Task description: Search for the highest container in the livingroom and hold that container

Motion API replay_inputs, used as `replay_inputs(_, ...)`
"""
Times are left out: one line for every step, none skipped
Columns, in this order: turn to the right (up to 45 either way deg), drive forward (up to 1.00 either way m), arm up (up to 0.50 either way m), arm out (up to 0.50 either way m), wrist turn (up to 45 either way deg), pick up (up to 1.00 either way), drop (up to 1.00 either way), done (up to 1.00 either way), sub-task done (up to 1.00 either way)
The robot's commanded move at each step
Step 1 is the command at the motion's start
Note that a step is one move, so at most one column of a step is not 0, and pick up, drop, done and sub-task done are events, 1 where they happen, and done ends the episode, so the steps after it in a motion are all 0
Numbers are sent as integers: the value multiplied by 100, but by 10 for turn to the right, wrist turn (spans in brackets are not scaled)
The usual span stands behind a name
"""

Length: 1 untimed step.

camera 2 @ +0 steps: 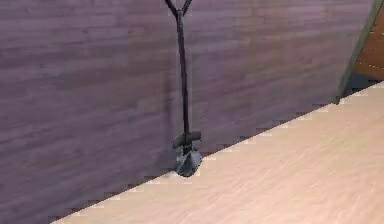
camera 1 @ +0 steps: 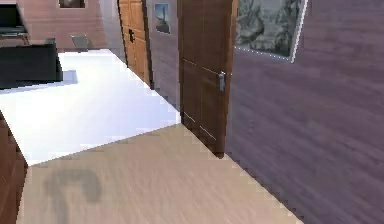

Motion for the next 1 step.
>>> replay_inputs(-240, 0, 0, 0, 0, 0, 0, 0, 0)
